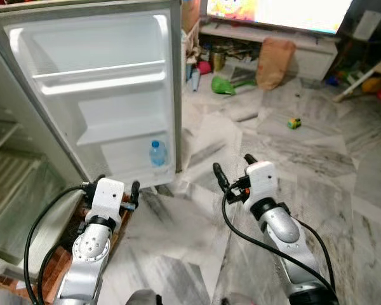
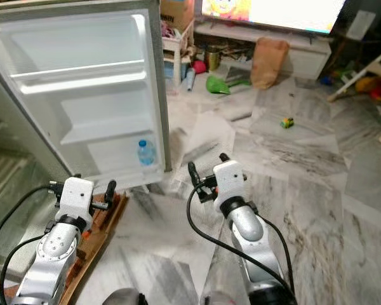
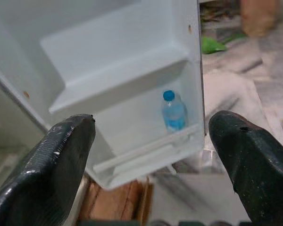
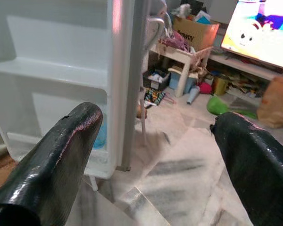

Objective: Restocking fridge

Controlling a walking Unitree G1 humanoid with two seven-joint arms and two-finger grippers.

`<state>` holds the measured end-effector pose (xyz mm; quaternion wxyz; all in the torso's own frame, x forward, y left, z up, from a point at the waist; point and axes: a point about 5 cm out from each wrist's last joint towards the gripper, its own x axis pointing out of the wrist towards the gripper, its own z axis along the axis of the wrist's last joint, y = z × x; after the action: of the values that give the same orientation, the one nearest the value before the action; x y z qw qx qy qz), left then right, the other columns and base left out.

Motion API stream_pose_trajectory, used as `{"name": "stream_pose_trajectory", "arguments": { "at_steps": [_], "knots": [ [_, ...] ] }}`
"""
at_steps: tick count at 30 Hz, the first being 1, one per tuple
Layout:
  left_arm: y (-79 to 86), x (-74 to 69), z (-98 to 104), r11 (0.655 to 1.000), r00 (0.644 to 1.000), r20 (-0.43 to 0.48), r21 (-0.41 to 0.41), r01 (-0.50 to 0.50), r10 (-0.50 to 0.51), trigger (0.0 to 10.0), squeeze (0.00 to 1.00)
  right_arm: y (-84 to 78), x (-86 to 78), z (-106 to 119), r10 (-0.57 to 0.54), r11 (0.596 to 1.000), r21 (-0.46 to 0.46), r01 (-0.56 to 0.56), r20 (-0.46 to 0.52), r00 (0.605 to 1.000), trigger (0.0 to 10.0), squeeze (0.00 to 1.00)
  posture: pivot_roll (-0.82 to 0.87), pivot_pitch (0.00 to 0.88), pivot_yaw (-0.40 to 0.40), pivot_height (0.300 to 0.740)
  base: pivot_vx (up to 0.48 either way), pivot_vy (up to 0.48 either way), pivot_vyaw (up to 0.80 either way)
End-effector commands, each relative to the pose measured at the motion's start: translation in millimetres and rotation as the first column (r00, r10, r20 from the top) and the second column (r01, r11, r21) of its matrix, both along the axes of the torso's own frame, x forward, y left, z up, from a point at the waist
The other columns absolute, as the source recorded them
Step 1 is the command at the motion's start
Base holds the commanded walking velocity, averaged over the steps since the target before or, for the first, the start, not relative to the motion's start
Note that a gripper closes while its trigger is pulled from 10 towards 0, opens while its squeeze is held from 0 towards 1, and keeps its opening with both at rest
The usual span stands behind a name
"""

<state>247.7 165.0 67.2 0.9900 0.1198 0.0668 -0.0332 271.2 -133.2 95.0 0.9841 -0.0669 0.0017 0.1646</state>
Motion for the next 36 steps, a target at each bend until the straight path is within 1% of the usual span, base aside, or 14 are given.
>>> {"name": "stream_pose_trajectory", "arguments": {
  "at_steps": [1, 2, 34, 35, 36],
  "knots": [
    [0.4, -4.2, -2, 1.0, 1.0, -0.012, -0.009, -0.005, 0.004, 10.0, 0.0, -3.7, -1.3, -1, -0.013, 1.0, -0.018, 0.013, 0.0, 1.0, 10.0, 0.0, 0.07, 0.044, 0.009, 0.74, 0.0, 0.0, 0.0],
    [0.7, -5.0, -2, 1.0, 1.0, -0.014, -0.011, -0.008, 0.008, 10.0, 0.0, -4.0, -1.2, -1, -0.014, 0.999, -0.028, 0.014, 0.003, 1.0, 10.0, 0.0, 0.07, 0.045, 0.01, 0.74, 0.0, 0.0, 0.0],
    [0.7, -5.0, -2, 1.0, 1.0, -0.014, -0.011, -0.008, 0.008, 10.0, 0.0, -4.0, -1.2, -1, -0.014, 0.999, -0.028, 0.014, 0.003, 1.0, 10.0, 0.0, 0.07, 0.045, 0.01, 0.74, 0.0, 0.0, 0.0],
    [0.7, -6.4, -2, 1.0, 1.0, -0.016, -0.013, -0.008, 0.008, 10.0, 0.0, -3.9, -0.7, -2, -0.014, 1.0, -0.026, 0.014, 0.004, 1.0, 10.0, 0.0, 0.0, 0.0, 0.0, 0.74, 0.0, 0.0, 0.0],
    [-4.1, 6.5, 1, 1.0, 1.0, -0.004, -0.016, 0.007, -0.007, 10.0, 0.0, -1.7, 4.9, 1, -0.038, 0.999, -0.004, 0.038, 0.027, 0.999, 10.0, 0.0, 0.04, 0.04, 0.038, 0.74, 0.0, 0.0, 0.0]
  ]
}}
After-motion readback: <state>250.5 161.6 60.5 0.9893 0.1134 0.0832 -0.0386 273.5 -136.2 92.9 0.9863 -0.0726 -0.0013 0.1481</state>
